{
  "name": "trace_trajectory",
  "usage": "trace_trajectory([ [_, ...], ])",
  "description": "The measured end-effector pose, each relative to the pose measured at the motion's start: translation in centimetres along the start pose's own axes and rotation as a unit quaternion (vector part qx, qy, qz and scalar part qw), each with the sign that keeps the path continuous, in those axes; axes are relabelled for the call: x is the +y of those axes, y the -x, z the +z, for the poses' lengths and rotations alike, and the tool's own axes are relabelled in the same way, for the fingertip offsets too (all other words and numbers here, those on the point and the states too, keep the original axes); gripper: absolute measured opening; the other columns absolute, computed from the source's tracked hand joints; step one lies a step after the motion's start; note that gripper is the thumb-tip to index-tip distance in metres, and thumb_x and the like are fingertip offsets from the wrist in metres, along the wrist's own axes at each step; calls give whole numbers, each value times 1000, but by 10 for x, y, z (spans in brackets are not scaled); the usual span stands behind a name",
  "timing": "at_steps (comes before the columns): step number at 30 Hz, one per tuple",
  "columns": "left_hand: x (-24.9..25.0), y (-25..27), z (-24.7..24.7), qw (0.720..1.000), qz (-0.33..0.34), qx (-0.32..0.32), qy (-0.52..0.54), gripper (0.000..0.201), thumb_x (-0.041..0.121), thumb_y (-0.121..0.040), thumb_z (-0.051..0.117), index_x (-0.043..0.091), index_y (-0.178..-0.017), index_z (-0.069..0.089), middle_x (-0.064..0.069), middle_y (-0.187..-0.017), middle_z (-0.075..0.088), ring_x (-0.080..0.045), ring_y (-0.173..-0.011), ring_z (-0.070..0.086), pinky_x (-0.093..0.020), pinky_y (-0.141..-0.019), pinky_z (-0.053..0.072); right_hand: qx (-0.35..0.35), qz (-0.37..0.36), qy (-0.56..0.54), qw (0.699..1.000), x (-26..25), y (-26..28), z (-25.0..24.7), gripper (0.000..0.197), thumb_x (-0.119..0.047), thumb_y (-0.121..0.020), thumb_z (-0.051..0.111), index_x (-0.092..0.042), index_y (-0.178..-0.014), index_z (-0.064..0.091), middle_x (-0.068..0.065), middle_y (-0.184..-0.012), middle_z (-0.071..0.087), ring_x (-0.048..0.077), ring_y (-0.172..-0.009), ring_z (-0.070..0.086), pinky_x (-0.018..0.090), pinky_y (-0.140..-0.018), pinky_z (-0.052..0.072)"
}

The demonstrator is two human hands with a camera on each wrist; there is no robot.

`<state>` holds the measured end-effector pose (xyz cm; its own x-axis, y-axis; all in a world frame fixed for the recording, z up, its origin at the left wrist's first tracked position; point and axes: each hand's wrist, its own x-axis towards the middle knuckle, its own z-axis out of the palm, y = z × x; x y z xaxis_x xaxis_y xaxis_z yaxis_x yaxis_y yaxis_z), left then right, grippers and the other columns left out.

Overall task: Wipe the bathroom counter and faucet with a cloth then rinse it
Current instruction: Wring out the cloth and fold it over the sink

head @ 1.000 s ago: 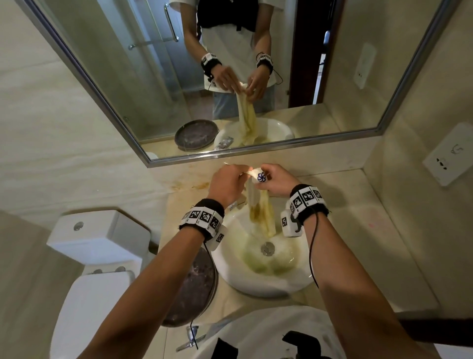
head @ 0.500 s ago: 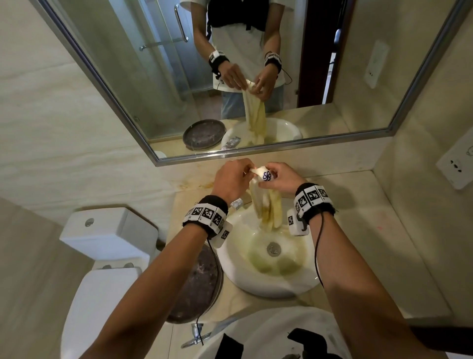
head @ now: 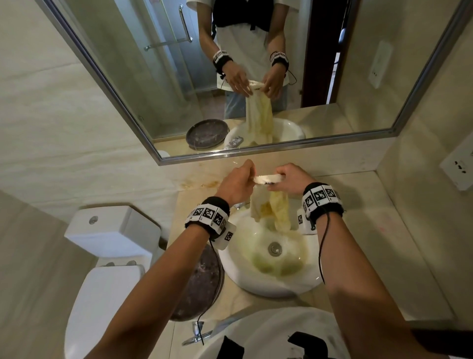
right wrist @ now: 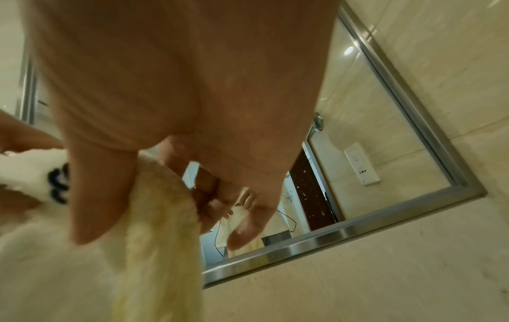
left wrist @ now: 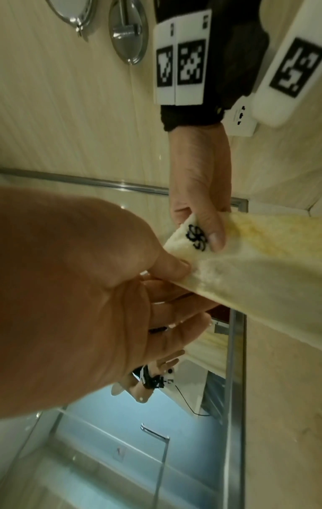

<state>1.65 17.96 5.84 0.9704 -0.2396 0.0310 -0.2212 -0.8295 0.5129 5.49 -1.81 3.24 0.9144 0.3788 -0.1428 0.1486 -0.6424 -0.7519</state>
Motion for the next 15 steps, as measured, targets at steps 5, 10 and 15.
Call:
trace_trajectory([
  [5,-1,3,7,986,-14,42,161,25,-9,-90,56,12,-98,46,-3,-77,59,-1,-56,46,-22,-57,37,29,-76,-52,995,-7,-4,-2,37,-14,-77,82,-20,-62,49,-3,-65,48,11,-65,45,30,-63,33],
  [10,-10,0,0,957,-41,78,275,30,-9,-88,62,9,-111,55,-4,-82,62,-6,-61,52,-23,-59,43,64,-78,-65,993,-10,-5,-9,33,-21,-72,87,-23,-65,55,-6,-66,59,9,-63,53,30,-63,41],
  [15,-9,-1,0,940,-61,102,320,32,-2,-87,68,17,-109,57,-5,-79,68,-13,-65,59,-27,-59,48,28,-59,-101,993,-19,-3,-4,33,-44,-71,87,-21,-82,66,-7,-89,71,4,-85,63,28,-76,47],
])
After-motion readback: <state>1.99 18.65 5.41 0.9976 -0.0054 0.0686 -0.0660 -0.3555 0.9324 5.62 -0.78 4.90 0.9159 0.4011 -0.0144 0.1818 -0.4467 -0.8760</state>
